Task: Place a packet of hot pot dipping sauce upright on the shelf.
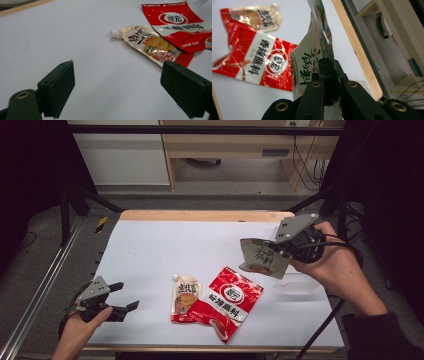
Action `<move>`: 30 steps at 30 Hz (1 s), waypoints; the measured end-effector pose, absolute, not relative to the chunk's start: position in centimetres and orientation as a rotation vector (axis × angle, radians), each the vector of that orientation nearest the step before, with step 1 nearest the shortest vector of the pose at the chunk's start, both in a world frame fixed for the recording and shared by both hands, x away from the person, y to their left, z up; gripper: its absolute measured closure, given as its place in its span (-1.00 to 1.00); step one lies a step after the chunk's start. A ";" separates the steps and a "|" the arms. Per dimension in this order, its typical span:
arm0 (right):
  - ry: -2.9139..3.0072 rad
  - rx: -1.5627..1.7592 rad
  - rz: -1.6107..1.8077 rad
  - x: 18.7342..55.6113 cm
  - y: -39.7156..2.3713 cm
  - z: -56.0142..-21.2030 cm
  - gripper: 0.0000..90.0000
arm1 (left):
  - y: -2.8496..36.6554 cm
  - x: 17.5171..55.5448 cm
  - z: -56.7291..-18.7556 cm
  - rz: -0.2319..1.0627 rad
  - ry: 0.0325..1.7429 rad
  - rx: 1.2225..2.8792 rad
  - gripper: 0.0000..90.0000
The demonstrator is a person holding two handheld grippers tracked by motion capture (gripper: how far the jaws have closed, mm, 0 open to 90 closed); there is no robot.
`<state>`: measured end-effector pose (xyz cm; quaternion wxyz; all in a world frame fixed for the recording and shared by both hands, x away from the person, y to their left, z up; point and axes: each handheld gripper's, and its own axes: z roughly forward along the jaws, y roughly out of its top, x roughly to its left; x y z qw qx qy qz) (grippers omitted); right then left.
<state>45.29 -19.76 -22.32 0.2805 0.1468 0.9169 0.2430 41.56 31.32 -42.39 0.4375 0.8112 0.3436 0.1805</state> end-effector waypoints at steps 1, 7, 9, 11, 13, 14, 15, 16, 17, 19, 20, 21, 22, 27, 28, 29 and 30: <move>2.455 0.403 0.650 45.5 -20.2 -22.3 1.00 | 31.5 41.5 -42.7 0.448 0.863 2.013 -0.73; 2.453 0.433 0.623 46.4 -22.9 -22.6 1.00 | 32.6 41.2 -44.1 0.448 0.908 1.995 -0.73; 2.460 0.440 0.609 46.6 -23.8 -22.9 1.00 | 32.9 41.1 -44.5 0.448 0.921 1.987 -0.73; 2.460 0.457 0.607 46.7 -24.6 -23.3 1.00 | 33.2 41.0 -44.8 0.445 0.935 1.975 -0.73; 2.458 0.462 0.600 46.9 -25.5 -23.7 1.00 | 33.4 41.0 -45.0 0.439 0.945 1.969 -0.73; 2.457 0.472 0.600 47.0 -25.9 -23.9 1.00 | 33.5 40.9 -45.1 0.439 0.948 1.968 -0.73; 2.459 0.475 0.601 47.1 -26.4 -24.0 1.00 | 33.6 40.8 -45.2 0.446 0.949 1.971 -0.73; 2.453 0.486 0.609 47.1 -26.8 -24.2 1.00 | 33.7 40.8 -45.2 0.447 0.949 1.969 -0.73; 2.448 0.492 0.614 47.1 -27.2 -24.3 1.00 | 33.8 40.7 -45.2 0.445 0.955 1.962 -0.73; 2.449 0.490 0.611 47.1 -27.9 -24.6 1.00 | 34.0 40.7 -45.2 0.449 0.962 1.951 -0.73; 2.456 0.493 0.609 47.1 -28.2 -24.7 1.00 | 34.0 40.7 -45.2 0.445 0.964 1.948 -0.73; 2.459 0.497 0.610 47.2 -28.6 -24.9 1.00 | 34.0 40.7 -45.2 0.441 0.966 1.946 -0.73; 2.452 0.494 0.609 47.3 -28.9 -25.0 1.00 | 34.0 40.7 -45.3 0.440 0.966 1.946 -0.73; 2.454 0.518 0.619 47.7 -30.3 -26.0 1.00 | 33.7 40.7 -45.4 0.433 0.959 1.967 -0.73; 2.453 0.522 0.621 47.8 -30.5 -26.2 1.00 | 33.6 40.6 -45.4 0.432 0.957 1.967 -0.73; 2.455 0.527 0.624 47.9 -30.6 -26.3 1.00 | 33.6 40.6 -45.4 0.432 0.955 1.968 -0.73; 2.459 0.530 0.635 48.1 -30.8 -26.5 1.00 | 33.6 40.6 -45.5 0.433 0.957 1.967 -0.73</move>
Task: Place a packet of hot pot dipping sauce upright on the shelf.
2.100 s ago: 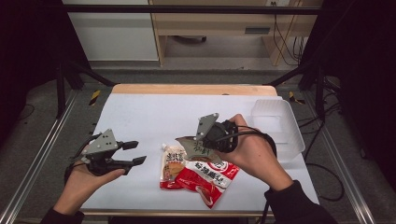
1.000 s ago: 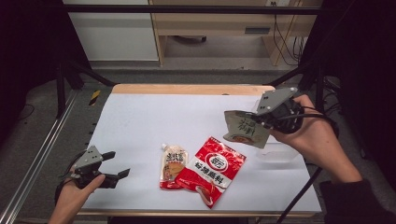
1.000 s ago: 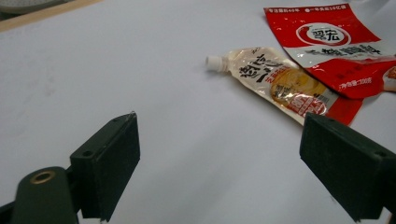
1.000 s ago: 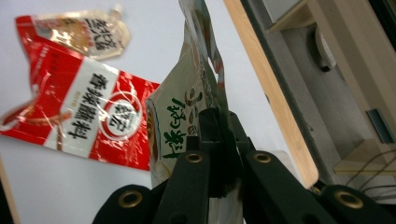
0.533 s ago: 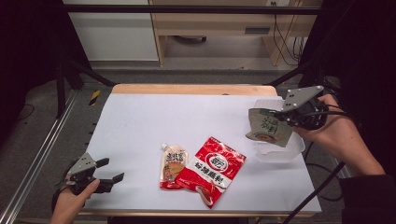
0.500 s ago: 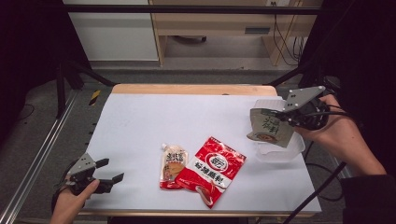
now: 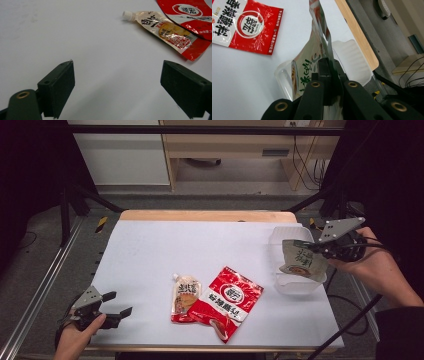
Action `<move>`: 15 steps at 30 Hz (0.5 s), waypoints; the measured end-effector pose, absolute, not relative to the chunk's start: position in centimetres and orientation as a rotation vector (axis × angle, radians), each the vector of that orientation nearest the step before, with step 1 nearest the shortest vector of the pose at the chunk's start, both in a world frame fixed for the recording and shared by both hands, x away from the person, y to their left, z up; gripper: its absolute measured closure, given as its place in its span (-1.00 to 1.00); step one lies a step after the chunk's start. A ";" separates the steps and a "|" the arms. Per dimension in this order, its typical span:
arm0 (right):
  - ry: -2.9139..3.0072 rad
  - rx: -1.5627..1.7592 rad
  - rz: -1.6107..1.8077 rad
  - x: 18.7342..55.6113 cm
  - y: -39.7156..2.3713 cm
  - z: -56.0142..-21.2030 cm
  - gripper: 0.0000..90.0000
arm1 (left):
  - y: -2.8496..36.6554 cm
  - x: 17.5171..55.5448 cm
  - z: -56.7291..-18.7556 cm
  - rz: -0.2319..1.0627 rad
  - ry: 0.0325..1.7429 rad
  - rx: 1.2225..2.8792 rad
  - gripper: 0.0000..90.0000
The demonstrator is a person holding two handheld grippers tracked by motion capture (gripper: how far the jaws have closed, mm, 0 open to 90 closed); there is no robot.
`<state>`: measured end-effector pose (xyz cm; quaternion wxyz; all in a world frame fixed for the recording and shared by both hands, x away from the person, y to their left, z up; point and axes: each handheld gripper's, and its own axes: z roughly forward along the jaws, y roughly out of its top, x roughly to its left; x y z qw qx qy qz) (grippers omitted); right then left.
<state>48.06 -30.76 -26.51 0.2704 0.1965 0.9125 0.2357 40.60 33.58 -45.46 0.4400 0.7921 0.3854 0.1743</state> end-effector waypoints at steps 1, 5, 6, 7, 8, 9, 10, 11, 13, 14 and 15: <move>2.464 0.526 0.636 48.1 -30.9 -26.6 1.00 | 33.6 40.6 -45.5 0.431 0.960 1.968 -0.73; 2.472 0.530 0.664 48.1 -31.2 -27.1 1.00 | 33.6 40.7 -45.5 0.432 0.959 1.974 -0.73; 2.470 0.531 0.686 48.0 -31.3 -27.2 1.00 | 33.5 40.7 -45.5 0.426 0.962 1.974 -0.73; 2.471 0.535 0.696 47.9 -31.3 -27.3 1.00 | 33.5 40.7 -45.6 0.426 0.961 1.976 -0.73; 2.478 0.525 0.703 47.9 -31.3 -27.3 1.00 | 33.5 40.7 -45.6 0.427 0.960 1.977 -0.73; 2.479 0.521 0.710 47.8 -31.3 -27.3 1.00 | 33.5 40.6 -45.6 0.428 0.961 1.976 -0.73; 2.486 0.513 0.713 47.7 -31.3 -27.3 1.00 | 33.5 40.6 -45.6 0.429 0.959 1.976 -0.73; 2.486 0.510 0.717 47.6 -31.3 -27.2 1.00 | 33.5 40.6 -45.5 0.429 0.958 1.976 -0.73; 2.488 0.505 0.723 47.5 -31.3 -27.1 1.00 | 33.5 40.6 -45.5 0.432 0.956 1.975 -0.73; 2.488 0.506 0.731 47.4 -31.4 -27.1 1.00 | 33.5 40.6 -45.5 0.431 0.956 1.974 -0.73; 2.494 0.500 0.735 47.4 -31.4 -27.1 1.00 | 33.5 40.6 -45.5 0.431 0.956 1.975 -0.73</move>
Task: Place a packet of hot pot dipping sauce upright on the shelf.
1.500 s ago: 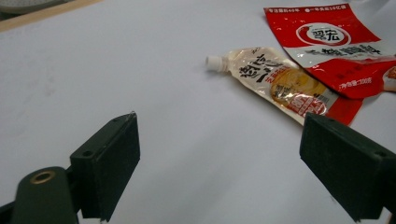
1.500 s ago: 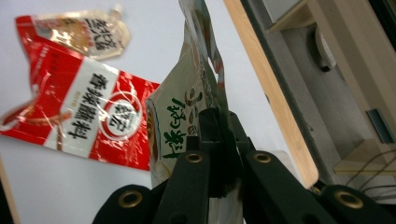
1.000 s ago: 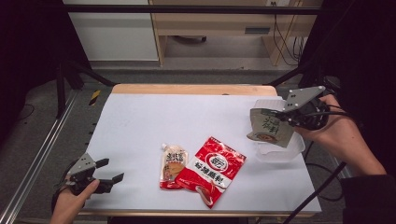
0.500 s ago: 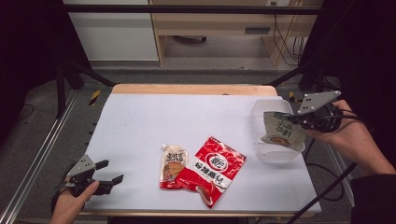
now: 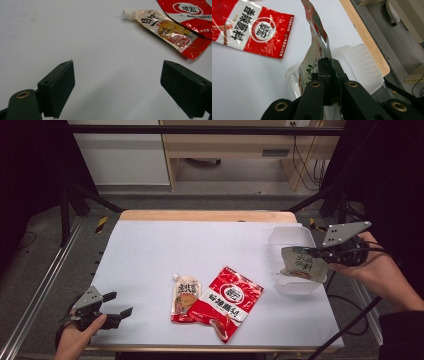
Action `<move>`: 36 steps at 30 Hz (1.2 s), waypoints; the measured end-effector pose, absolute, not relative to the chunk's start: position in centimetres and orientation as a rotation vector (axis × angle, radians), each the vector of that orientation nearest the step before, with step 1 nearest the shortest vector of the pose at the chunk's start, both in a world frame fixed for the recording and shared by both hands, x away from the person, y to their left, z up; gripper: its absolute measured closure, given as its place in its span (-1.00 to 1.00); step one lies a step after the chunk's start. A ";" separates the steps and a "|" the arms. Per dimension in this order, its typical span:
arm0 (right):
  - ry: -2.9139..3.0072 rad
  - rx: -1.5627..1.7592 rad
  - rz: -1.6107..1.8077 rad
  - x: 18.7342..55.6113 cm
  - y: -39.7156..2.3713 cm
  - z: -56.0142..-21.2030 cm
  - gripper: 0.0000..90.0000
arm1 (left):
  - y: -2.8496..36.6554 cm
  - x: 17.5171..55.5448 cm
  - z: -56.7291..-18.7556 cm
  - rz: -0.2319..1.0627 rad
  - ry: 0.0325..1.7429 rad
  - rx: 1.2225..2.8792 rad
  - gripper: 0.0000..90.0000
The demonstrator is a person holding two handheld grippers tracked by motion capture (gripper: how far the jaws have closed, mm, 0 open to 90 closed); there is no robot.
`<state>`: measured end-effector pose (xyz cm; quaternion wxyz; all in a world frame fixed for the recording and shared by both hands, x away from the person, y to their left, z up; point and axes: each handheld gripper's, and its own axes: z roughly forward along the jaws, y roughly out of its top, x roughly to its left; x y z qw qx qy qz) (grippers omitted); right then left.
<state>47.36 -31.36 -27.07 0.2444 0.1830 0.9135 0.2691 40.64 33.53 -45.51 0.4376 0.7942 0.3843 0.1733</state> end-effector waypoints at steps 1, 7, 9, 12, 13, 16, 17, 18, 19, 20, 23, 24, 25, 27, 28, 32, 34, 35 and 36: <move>2.493 0.499 0.734 47.3 -31.3 -27.0 1.00 | 33.5 40.6 -45.5 0.431 0.955 1.976 -0.73; 2.521 0.469 0.750 47.2 -31.0 -27.0 1.00 | 33.5 40.6 -45.5 0.432 0.952 1.977 -0.73; 2.520 0.473 0.756 47.2 -30.9 -26.9 1.00 | 33.5 40.6 -45.5 0.431 0.954 1.974 -0.73; 2.550 0.467 0.744 47.4 -30.7 -27.2 0.99 | 33.5 40.6 -45.5 0.430 0.953 1.974 -0.73; 2.564 0.472 0.733 47.5 -30.5 -27.5 0.99 | 33.4 40.6 -45.5 0.427 0.954 1.974 -0.73; 2.592 0.468 0.712 47.7 -30.2 -28.2 0.98 | 33.4 40.6 -45.5 0.425 0.950 1.975 -0.73; 2.595 0.472 0.709 47.8 -30.1 -28.5 0.98 | 33.4 40.6 -45.5 0.425 0.950 1.975 -0.73; 2.601 0.477 0.710 47.9 -30.1 -28.8 0.97 | 33.3 40.6 -45.5 0.425 0.949 1.976 -0.73; 2.609 0.483 0.707 48.0 -30.1 -29.2 0.97 | 33.3 40.6 -45.5 0.425 0.948 1.977 -0.73; 2.616 0.487 0.702 48.1 -30.1 -29.7 0.97 | 33.3 40.6 -45.5 0.424 0.948 1.977 -0.73; 2.630 0.514 0.697 48.4 -30.2 -31.0 0.94 | 33.3 40.6 -45.5 0.424 0.947 1.980 -0.73; 2.635 0.525 0.693 48.5 -30.3 -31.4 0.93 | 33.3 40.6 -45.5 0.424 0.946 1.981 -0.73; 2.633 0.533 0.682 48.5 -30.3 -31.6 0.91 | 33.3 40.6 -45.5 0.423 0.944 1.982 -0.73; 2.615 0.570 0.707 48.6 -30.7 -31.8 0.86 | 33.3 40.6 -45.5 0.424 0.943 1.984 -0.73; 2.613 0.587 0.713 48.6 -30.8 -31.8 0.82 | 33.3 40.6 -45.5 0.423 0.944 1.983 -0.73; 2.597 0.665 0.694 48.4 -31.1 -31.8 0.49 | 33.2 40.6 -45.5 0.422 0.945 1.981 -0.73; 2.584 0.694 0.702 48.3 -31.2 -31.8 0.36 | 33.2 40.6 -45.5 0.422 0.945 1.984 -0.73; 2.584 0.703 0.701 48.3 -31.2 -31.8 0.27 | 33.2 40.6 -45.5 0.422 0.945 1.985 -0.73; 2.576 0.720 0.698 48.2 -31.0 -31.7 0.23 | 33.2 40.5 -45.5 0.422 0.945 1.984 -0.73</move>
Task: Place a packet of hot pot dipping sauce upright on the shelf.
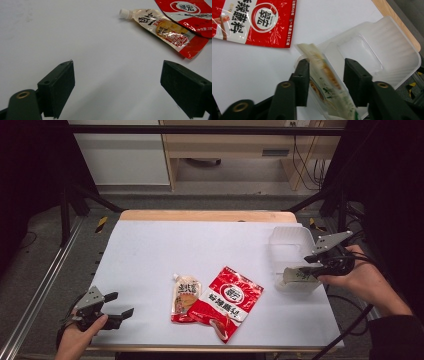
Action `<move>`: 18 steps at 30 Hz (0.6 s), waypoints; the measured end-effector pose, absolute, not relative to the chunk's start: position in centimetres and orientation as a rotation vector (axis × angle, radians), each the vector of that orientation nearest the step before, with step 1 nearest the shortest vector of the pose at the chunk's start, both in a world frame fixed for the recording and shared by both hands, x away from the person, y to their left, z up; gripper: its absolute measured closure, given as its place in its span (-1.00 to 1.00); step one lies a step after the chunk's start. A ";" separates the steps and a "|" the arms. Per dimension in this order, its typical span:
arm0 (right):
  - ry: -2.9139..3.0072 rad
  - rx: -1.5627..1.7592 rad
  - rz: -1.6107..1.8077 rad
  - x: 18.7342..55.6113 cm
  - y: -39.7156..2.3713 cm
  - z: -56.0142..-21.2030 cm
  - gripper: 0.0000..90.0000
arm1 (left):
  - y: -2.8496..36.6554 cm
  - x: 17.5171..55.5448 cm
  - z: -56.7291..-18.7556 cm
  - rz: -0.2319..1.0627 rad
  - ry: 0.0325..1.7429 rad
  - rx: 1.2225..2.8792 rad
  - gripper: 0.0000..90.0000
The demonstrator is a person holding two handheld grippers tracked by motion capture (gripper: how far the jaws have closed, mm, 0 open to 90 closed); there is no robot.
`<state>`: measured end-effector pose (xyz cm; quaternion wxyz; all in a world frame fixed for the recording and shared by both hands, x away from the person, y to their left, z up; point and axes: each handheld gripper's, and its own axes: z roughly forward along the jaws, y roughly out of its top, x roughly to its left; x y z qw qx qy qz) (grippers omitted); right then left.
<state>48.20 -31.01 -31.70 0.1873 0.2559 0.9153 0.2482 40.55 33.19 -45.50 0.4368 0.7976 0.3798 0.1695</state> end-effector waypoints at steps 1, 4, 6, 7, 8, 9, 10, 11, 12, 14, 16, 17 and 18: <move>2.577 0.717 0.701 48.1 -30.9 -31.6 0.19 | 33.2 40.5 -45.5 0.422 0.944 1.984 -0.73; 2.587 0.709 0.701 47.7 -30.0 -31.4 -0.01 | 33.2 40.5 -45.5 0.421 0.945 1.984 -0.73; 2.574 0.694 0.709 47.4 -29.3 -31.1 -0.13 | 33.2 40.5 -45.5 0.421 0.945 1.984 -0.73; 2.564 0.679 0.717 47.2 -29.0 -31.0 -0.18 | 33.2 40.5 -45.5 0.420 0.945 1.984 -0.73; 2.556 0.674 0.719 47.1 -28.7 -30.9 -0.24 | 33.2 40.5 -45.5 0.420 0.944 1.985 -0.73; 2.550 0.672 0.724 47.0 -28.3 -30.7 -0.29 | 33.2 40.5 -45.5 0.420 0.944 1.984 -0.73; 2.544 0.673 0.727 46.9 -28.0 -30.5 -0.31 | 33.2 40.5 -45.5 0.420 0.943 1.984 -0.73; 2.536 0.667 0.732 46.8 -27.6 -30.3 -0.34 | 33.2 40.5 -45.5 0.420 0.943 1.984 -0.73; 2.527 0.658 0.737 46.6 -27.2 -30.1 -0.36 | 33.2 40.5 -45.5 0.420 0.943 1.984 -0.73; 2.508 0.644 0.751 46.2 -26.2 -29.6 -0.42 | 33.2 40.5 -45.5 0.420 0.942 1.984 -0.73; 2.493 0.636 0.774 45.8 -25.1 -29.2 -0.46 | 33.2 40.5 -45.5 0.420 0.942 1.984 -0.73; 2.484 0.626 0.782 45.7 -24.6 -29.0 -0.48 | 33.2 40.5 -45.5 0.420 0.940 1.987 -0.73; 2.477 0.626 0.789 45.5 -24.0 -28.8 -0.50 | 33.2 40.5 -45.5 0.420 0.941 1.983 -0.73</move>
